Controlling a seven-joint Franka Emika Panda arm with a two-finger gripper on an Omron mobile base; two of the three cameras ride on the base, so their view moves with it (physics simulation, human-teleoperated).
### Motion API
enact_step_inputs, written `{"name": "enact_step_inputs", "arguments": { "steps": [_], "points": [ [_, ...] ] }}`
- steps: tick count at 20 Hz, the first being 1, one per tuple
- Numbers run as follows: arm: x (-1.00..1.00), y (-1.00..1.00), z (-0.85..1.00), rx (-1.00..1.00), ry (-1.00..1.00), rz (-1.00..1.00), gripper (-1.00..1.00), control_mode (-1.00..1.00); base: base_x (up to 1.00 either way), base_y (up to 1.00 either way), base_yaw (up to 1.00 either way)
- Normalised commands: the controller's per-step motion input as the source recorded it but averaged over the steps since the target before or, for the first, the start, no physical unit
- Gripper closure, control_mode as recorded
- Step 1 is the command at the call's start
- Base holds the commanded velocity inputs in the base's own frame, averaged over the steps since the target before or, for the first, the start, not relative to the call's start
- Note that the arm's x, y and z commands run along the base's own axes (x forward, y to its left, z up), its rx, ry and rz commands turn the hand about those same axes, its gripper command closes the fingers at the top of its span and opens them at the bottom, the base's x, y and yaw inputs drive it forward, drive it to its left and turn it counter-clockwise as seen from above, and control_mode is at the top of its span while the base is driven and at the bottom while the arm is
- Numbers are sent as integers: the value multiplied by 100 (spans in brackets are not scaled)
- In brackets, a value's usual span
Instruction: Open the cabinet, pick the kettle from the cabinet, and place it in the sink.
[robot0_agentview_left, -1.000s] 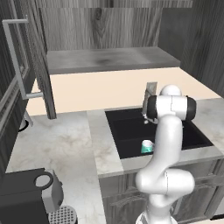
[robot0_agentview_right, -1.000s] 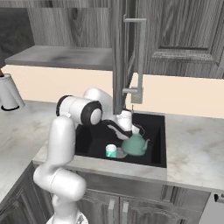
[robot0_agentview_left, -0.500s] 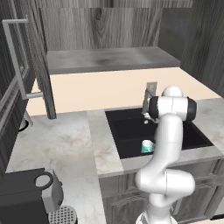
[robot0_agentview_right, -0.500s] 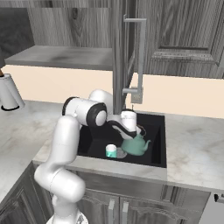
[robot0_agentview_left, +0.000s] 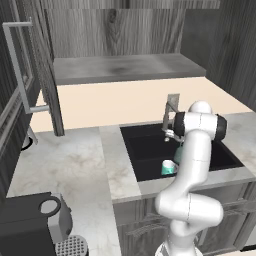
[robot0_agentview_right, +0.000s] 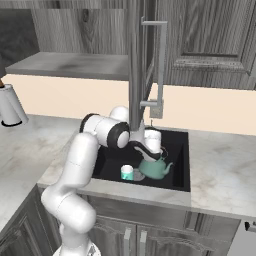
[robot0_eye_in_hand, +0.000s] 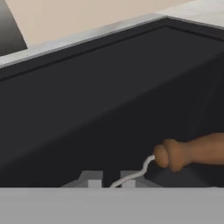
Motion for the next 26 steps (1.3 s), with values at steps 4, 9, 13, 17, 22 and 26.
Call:
{"name": "enact_step_inputs", "arguments": {
  "steps": [4, 9, 13, 17, 22, 26],
  "points": [
    [0, -10, -36, 3, -3, 4, 100, -100, 0, 0, 0],
    [-2, -6, -36, 1, -2, 5, 100, -100, 0, 0, 0],
    [-6, 0, -37, 0, -1, 4, 100, -100, 0, 0, 0],
    [-10, 3, -42, 0, 0, 1, 100, -100, 0, 0, 0],
    [-8, 6, -44, 0, 0, 0, 100, -100, 0, 0, 0],
    [-8, 4, -46, 0, 0, 0, 100, -100, 0, 0, 0]
  ]
}}
